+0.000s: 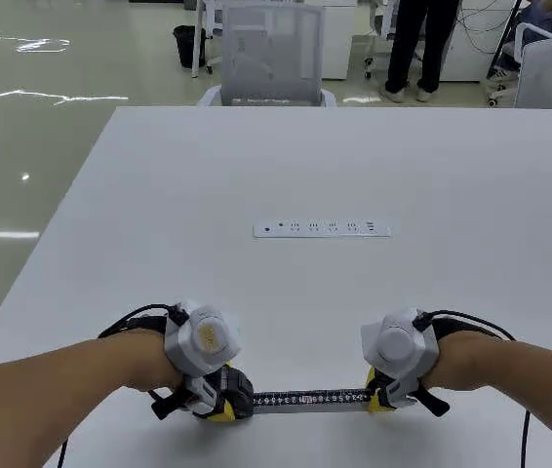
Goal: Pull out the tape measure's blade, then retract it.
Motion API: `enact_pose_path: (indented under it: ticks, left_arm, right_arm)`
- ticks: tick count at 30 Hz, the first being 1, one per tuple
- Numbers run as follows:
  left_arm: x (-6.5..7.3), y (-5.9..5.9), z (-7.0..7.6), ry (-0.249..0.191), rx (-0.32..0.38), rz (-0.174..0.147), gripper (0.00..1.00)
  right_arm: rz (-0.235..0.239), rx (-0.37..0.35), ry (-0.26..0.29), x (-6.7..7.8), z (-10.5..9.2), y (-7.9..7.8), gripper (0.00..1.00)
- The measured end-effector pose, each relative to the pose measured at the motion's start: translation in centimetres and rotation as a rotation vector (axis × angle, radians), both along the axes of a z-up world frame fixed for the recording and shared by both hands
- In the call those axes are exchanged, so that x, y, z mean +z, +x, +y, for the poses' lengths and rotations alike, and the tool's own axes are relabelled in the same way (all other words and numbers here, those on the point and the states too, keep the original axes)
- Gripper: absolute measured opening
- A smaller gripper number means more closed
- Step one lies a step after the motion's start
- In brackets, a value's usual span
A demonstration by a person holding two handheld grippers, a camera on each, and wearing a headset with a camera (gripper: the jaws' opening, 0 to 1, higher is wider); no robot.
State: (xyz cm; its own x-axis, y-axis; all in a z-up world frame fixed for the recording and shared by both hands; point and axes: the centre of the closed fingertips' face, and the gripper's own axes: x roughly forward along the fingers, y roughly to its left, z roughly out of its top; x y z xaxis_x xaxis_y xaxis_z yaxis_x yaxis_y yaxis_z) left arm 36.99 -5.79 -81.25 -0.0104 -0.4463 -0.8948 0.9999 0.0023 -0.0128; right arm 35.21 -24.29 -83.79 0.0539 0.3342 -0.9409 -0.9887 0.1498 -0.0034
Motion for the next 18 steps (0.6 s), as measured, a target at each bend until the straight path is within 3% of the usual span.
enact_pose_path:
  ticks: [18]
  left_arm:
    - [0.0, 0.03, 0.0, 0.0, 0.002, 0.0, 0.36]
  right_arm:
    - [0.002, -0.012, -0.009, 0.12, -0.85, -0.14, 0.12]
